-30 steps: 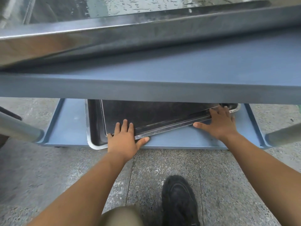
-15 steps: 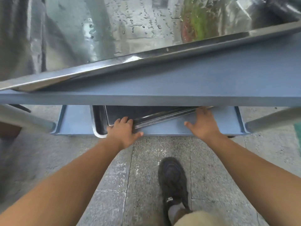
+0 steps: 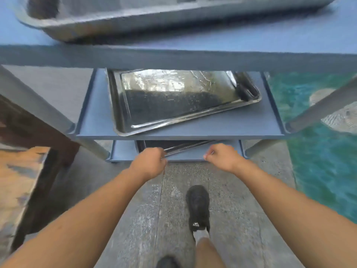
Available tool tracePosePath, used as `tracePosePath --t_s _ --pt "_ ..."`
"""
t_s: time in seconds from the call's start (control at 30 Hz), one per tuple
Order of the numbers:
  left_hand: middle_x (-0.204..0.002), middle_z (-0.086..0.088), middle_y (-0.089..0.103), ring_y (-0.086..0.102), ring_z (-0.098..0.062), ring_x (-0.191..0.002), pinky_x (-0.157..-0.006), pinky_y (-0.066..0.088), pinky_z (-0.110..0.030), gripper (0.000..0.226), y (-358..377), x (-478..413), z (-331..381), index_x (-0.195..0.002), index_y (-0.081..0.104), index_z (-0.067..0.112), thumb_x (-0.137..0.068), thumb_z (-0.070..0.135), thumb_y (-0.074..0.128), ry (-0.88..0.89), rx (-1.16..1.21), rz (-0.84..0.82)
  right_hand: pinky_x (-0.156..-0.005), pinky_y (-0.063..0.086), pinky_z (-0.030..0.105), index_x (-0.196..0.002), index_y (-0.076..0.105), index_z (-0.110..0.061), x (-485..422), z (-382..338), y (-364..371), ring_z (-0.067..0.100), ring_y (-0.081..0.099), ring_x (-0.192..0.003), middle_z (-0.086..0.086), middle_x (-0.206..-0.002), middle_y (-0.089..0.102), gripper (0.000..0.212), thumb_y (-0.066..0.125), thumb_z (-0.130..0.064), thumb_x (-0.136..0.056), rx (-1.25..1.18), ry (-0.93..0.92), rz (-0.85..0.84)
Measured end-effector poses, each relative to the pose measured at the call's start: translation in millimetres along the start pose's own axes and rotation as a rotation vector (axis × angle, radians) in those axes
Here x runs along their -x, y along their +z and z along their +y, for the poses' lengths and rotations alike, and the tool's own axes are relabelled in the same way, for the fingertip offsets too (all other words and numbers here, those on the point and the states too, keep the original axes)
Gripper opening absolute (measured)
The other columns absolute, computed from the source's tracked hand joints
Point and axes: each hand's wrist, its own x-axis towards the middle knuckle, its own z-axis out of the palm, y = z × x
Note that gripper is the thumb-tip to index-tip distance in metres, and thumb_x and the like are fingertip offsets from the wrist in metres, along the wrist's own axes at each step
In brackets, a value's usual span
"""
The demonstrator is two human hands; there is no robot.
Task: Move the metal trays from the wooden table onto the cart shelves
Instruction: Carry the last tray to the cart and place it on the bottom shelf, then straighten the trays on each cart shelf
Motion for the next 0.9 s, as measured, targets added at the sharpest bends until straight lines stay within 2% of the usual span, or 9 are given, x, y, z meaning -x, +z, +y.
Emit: tracePosePath --t_s 0.13,0.3,0.4,0.47,0.73,0.9 --pt "-0.094 -0.008 0.068 0.063 -0.03 -0.091 -0.078 0.053 -0.037 0.019 -83 58 34 -0.092 0.064 0.012 -0.092 0.027 0.053 0.03 0.004 0.058 -0.068 0.039 0.028 -0.102 0.069 -0.012 76 -38 -67 0.024 0.059 -0.085 0.006 -0.089 0.066 0.028 0.058 -0.037 -0.093 0.004 -0.057 0.067" --pt "-0.096 -0.006 0.07 0.066 -0.03 -0.087 -0.077 0.055 -0.039 0.021 -172 132 76 -0.096 0.066 0.017 -0.092 0.027 0.048 0.048 -0.008 0.138 -0.071 0.039 0.025 -0.105 0.069 -0.016 164 -77 -139 0.018 0.055 -0.08 0.006 -0.104 0.07 0.029 0.058 -0.039 -0.092 -0.009 -0.082 0.16" --pt "-0.096 -0.004 0.07 0.066 -0.027 -0.084 -0.075 0.055 -0.037 0.02 -206 169 97 -0.098 0.065 0.02 -0.094 0.029 0.048 0.048 -0.022 0.159 -0.076 0.042 0.028 -0.105 0.069 -0.017 209 -88 -167 0.02 0.061 -0.092 0.005 -0.108 0.07 0.029 0.057 -0.039 -0.091 -0.036 -0.086 0.18" --pt "-0.099 -0.005 0.07 0.064 -0.028 -0.088 -0.08 0.055 -0.04 0.021 -223 191 110 -0.101 0.065 0.019 -0.094 0.03 0.048 0.049 -0.037 0.164 -0.079 0.045 0.03 -0.104 0.068 -0.017 235 -93 -180 0.021 0.063 -0.098 0.005 -0.108 0.07 0.028 0.057 -0.039 -0.091 -0.045 -0.091 0.184" --pt "-0.098 -0.002 0.07 0.063 -0.025 -0.088 -0.078 0.053 -0.037 0.02 -260 257 150 -0.1 0.064 0.02 -0.095 0.033 0.049 0.075 -0.096 0.226 -0.084 0.054 0.037 -0.097 0.068 -0.019 315 -90 -223 0.019 0.066 -0.088 0.0 -0.096 0.071 0.023 0.058 -0.038 -0.09 -0.086 -0.15 0.265" --pt "-0.085 0.001 0.065 0.062 -0.023 -0.078 -0.067 0.049 -0.033 0.022 -271 268 170 -0.095 0.063 0.02 -0.095 0.038 0.05 0.076 -0.164 0.281 -0.081 0.055 0.037 -0.094 0.068 -0.018 333 -77 -246 0.017 0.066 -0.087 0.0 -0.091 0.07 0.022 0.059 -0.038 -0.089 -0.068 -0.204 0.297"
